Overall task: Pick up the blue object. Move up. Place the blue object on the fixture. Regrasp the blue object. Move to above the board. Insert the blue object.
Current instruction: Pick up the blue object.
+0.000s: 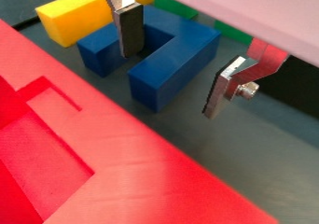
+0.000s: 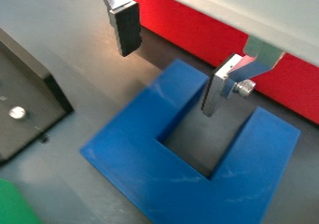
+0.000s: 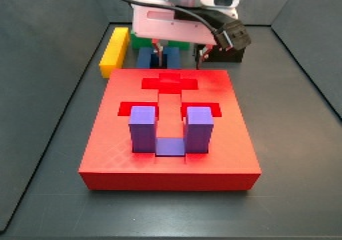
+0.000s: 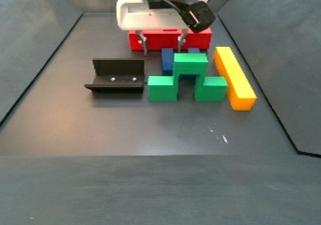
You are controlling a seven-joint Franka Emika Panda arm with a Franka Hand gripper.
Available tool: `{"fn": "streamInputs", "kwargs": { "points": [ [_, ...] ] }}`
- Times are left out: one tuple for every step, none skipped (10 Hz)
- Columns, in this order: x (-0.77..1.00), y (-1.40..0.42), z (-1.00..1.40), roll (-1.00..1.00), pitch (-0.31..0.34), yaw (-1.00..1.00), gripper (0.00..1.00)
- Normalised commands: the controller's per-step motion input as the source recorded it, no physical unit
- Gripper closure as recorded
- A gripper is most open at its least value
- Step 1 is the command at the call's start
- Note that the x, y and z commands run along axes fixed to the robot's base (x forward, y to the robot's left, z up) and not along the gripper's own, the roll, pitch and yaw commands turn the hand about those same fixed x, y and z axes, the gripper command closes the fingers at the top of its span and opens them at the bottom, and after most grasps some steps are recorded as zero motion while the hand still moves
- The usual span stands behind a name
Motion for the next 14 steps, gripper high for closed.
{"fn": "streamInputs", "kwargs": {
  "points": [
    [-0.15, -0.11, -0.27, 0.05, 0.0, 0.0, 0.0],
    [-0.13, -0.14, -0.27, 0.06, 0.0, 0.0, 0.0],
    [0.0, 0.0, -0.02, -0.01, 0.0, 0.0, 0.0],
    [0.03, 0.11, -0.1, -0.11, 0.0, 0.03, 0.0],
    [0.05, 0.19, -0.08, -0.1, 0.004, 0.04, 0.0],
    [0.01, 0.07, 0.0, -0.06, 0.0, 0.03, 0.0],
    [0.0, 0.0, 0.0, 0.0, 0.0, 0.0, 0.0],
    [0.0, 0.0, 0.0, 0.0, 0.0, 0.0, 1.0],
    [0.0, 0.0, 0.0, 0.0, 0.0, 0.0, 1.0],
    [0.0, 0.0, 0.0, 0.0, 0.0, 0.0, 1.0],
    [0.0, 0.0, 0.0, 0.0, 0.0, 0.0, 1.0],
    [0.0, 0.0, 0.0, 0.0, 0.0, 0.0, 1.0],
    [0.0, 0.0, 0.0, 0.0, 0.0, 0.0, 1.0],
    [0.0, 0.0, 0.0, 0.0, 0.0, 0.0, 1.0]
  ]
}}
